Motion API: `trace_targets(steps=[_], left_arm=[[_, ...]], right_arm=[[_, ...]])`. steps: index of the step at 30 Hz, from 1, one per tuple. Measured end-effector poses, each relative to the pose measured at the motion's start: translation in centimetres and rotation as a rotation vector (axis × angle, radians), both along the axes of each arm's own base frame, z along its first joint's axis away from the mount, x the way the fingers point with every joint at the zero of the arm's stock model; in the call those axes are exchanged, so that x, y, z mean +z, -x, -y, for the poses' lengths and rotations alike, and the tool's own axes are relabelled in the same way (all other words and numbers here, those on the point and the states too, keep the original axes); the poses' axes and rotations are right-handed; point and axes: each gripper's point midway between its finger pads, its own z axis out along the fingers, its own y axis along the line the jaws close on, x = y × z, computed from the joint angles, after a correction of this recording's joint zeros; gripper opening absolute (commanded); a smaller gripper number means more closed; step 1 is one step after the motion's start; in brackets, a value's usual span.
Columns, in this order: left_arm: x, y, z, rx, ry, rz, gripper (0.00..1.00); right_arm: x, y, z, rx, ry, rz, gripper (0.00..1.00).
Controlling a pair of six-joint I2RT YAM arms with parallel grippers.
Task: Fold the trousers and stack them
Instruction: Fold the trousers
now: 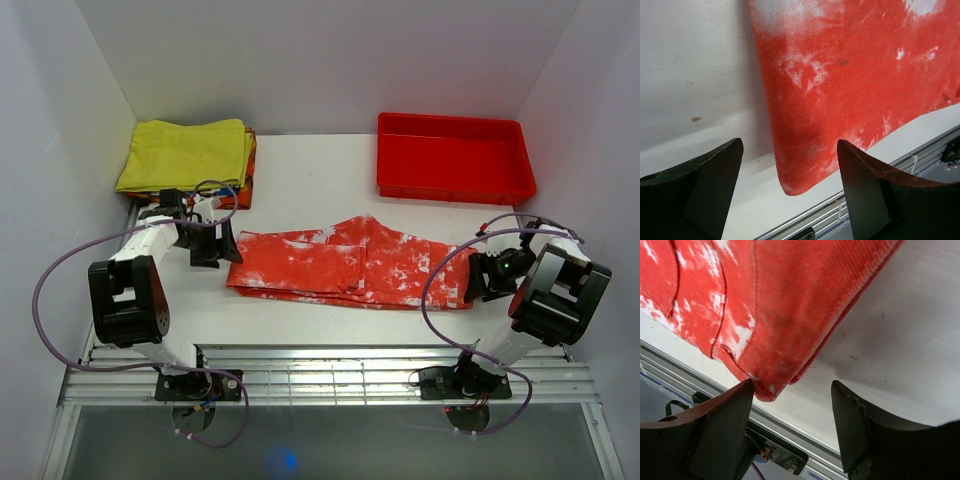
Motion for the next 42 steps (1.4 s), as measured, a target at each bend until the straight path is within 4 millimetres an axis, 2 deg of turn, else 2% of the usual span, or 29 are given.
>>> trace_targets(steps=[5, 6, 8, 9, 11, 12, 15, 16, 18, 25, 26, 27, 30, 34, 38, 40, 42], left_arm=[[-1.1, 0.5, 1.0, -0.014, 0.062, -0.035, 0.77], [-1.3, 0.7, 1.2, -0.015, 0.074, -0.045, 0.69], [-1.6, 0.7, 1.4, -0.015, 0.089, -0.056, 0.61], [-1.8, 0.7, 1.5, -0.017, 0.095, -0.056, 0.51], [-1.9, 0.9, 1.6, -0.016, 0.107, -0.059, 0.44], [-2.0, 0.9, 1.6, -0.016, 0.113, -0.057, 0.36], [-1.9, 0.8, 1.4, -0.001, 0.155, -0.052, 0.21], [-1.9, 0.8, 1.2, 0.01, 0.174, -0.055, 0.08], [-2.1, 0.7, 0.7, 0.032, 0.224, -0.065, 0.0], [-3.9, 1.1, -1.9, 0.134, 0.403, -0.125, 0.0], [-4.2, 1.2, -2.0, 0.144, 0.425, -0.137, 0.06], [-4.4, 1.3, -2.1, 0.15, 0.442, -0.144, 0.19], [-4.8, 1.4, -2.3, 0.156, 0.464, -0.149, 0.37], [-4.5, 1.3, -2.9, 0.188, 0.481, -0.145, 0.47], [-3.1, 0.3, -5.2, 0.197, 0.466, -0.093, 0.52], [-1.1, -1.3, -6.8, 0.171, 0.441, -0.015, 0.54], [1.7, -3.0, -7.6, 0.123, 0.409, 0.089, 0.55]], right_arm=[[-1.0, -0.2, 0.5, -0.014, 0.018, -0.023, 0.68], [-1.2, -0.2, 0.6, -0.016, 0.023, -0.025, 0.68], [-1.4, -0.3, 0.7, -0.024, 0.028, -0.034, 0.68], [-1.4, -0.3, 0.7, -0.03, 0.029, -0.037, 0.68], [-1.4, -0.3, 0.7, -0.034, 0.032, -0.042, 0.68], [-1.5, -0.3, 0.8, -0.035, 0.033, -0.045, 0.68], [-1.5, -0.3, 0.8, -0.045, 0.035, -0.055, 0.68], [-1.5, -0.4, 0.8, -0.05, 0.035, -0.059, 0.69], [-1.5, -0.4, 0.9, -0.056, 0.036, -0.065, 0.69], [-1.5, -0.5, 0.9, -0.078, 0.035, -0.085, 0.7], [-1.5, -0.5, 0.9, -0.08, 0.034, -0.088, 0.7], [-1.5, -0.5, 0.9, -0.082, 0.034, -0.09, 0.7], [-1.5, -0.5, 0.9, -0.086, 0.034, -0.092, 0.7], [-1.5, -0.5, 0.9, -0.087, 0.034, -0.092, 0.7], [-1.2, -0.7, 1.1, -0.065, 0.036, -0.08, 0.7], [-0.8, -1.2, 1.3, -0.046, 0.036, -0.059, 0.7], [0.6, -2.3, 1.3, -0.029, 0.018, -0.016, 0.71]])
